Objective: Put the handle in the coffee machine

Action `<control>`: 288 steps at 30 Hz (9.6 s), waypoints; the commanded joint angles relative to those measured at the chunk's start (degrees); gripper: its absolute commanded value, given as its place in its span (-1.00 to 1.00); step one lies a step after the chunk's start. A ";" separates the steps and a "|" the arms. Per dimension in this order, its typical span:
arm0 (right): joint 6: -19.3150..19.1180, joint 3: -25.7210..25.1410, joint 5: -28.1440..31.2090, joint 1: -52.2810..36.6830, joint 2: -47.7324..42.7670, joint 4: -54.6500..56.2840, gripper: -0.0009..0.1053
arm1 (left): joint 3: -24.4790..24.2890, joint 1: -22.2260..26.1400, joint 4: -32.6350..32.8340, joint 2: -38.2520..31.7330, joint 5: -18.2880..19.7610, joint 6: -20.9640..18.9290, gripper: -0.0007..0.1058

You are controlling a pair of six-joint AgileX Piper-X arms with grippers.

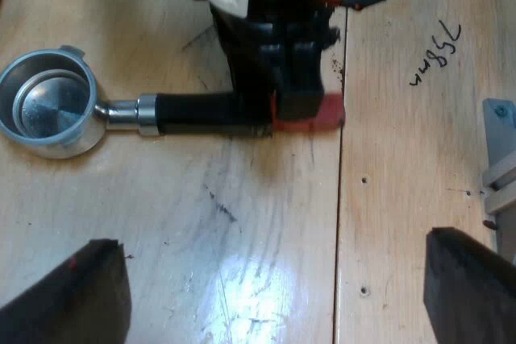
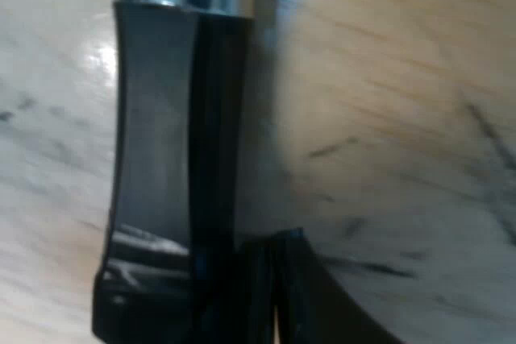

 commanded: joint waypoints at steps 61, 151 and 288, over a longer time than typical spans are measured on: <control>-9.95 -13.66 20.32 1.92 -24.00 11.82 -0.08 | -0.55 8.59 12.30 -27.00 0.58 -6.49 0.45; -27.63 -21.32 6.51 -10.49 12.75 5.46 0.44 | 3.18 8.59 -0.48 -19.69 -10.35 -17.73 0.45; -14.12 -30.61 1.78 -10.12 -3.24 26.66 0.79 | 9.21 0.02 -21.05 8.76 -2.62 1.63 -0.98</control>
